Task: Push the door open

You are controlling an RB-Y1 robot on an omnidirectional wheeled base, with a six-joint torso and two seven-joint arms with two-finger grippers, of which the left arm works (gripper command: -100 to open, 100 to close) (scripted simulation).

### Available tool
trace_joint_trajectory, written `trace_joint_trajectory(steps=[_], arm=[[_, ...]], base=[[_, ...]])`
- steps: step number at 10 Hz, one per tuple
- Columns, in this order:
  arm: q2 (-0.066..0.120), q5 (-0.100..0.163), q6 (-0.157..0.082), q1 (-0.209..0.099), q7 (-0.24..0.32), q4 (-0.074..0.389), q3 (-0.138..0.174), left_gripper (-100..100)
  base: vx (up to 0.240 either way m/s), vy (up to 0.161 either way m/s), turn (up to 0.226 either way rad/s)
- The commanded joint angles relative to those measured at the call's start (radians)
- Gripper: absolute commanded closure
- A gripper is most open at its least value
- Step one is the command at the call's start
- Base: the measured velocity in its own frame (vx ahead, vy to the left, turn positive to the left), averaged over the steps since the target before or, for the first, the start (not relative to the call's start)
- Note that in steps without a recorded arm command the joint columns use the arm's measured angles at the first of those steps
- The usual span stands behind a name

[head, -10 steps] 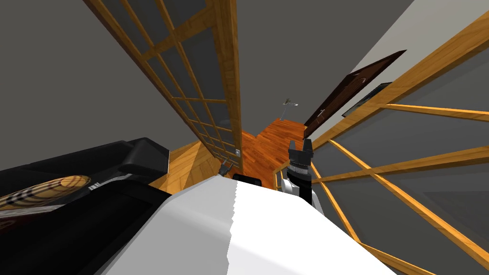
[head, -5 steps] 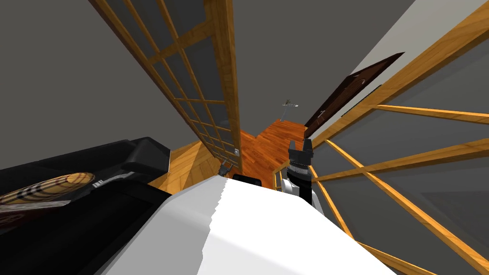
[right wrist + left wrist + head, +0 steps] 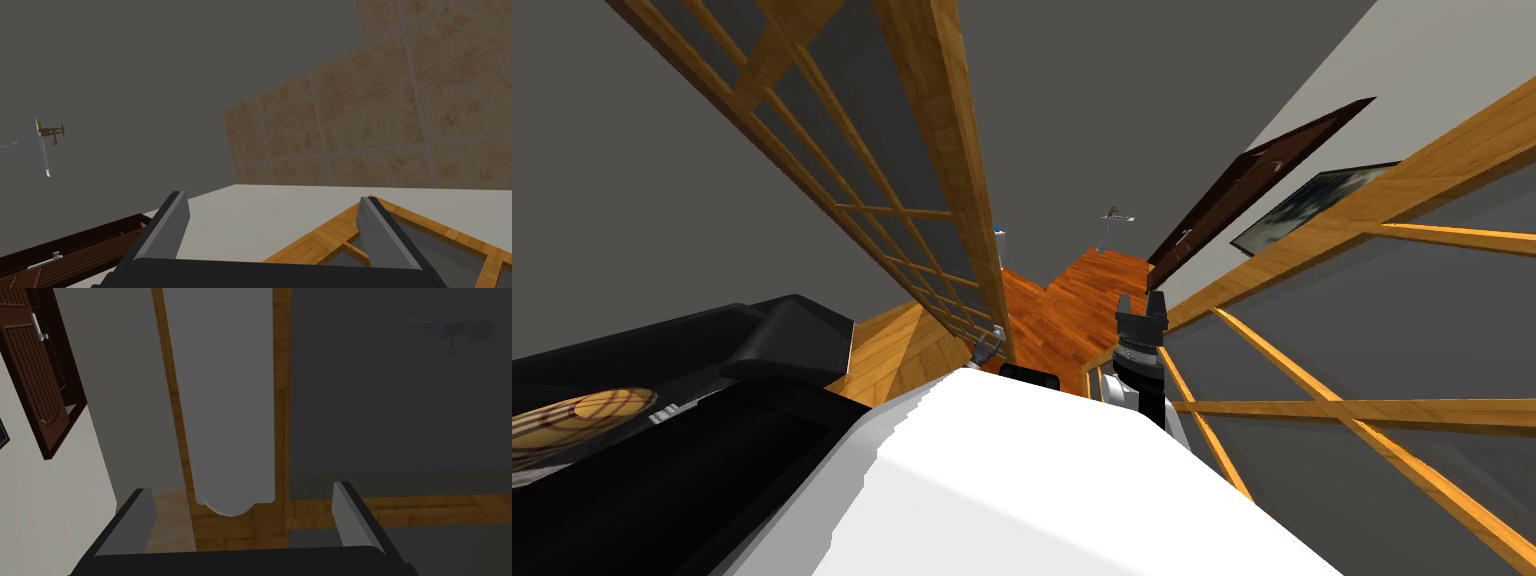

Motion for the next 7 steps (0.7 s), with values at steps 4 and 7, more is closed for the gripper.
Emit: trace_joint_trajectory(steps=[4,7], arm=[[-0.017,0.001,0.008,-0.007,-0.004,0.001,0.001,100],[-0.017,0.001,0.008,-0.007,-0.004,0.001,0.001,100]], base=[[0.049,-0.010,-0.006],[-0.018,0.003,-0.001]])
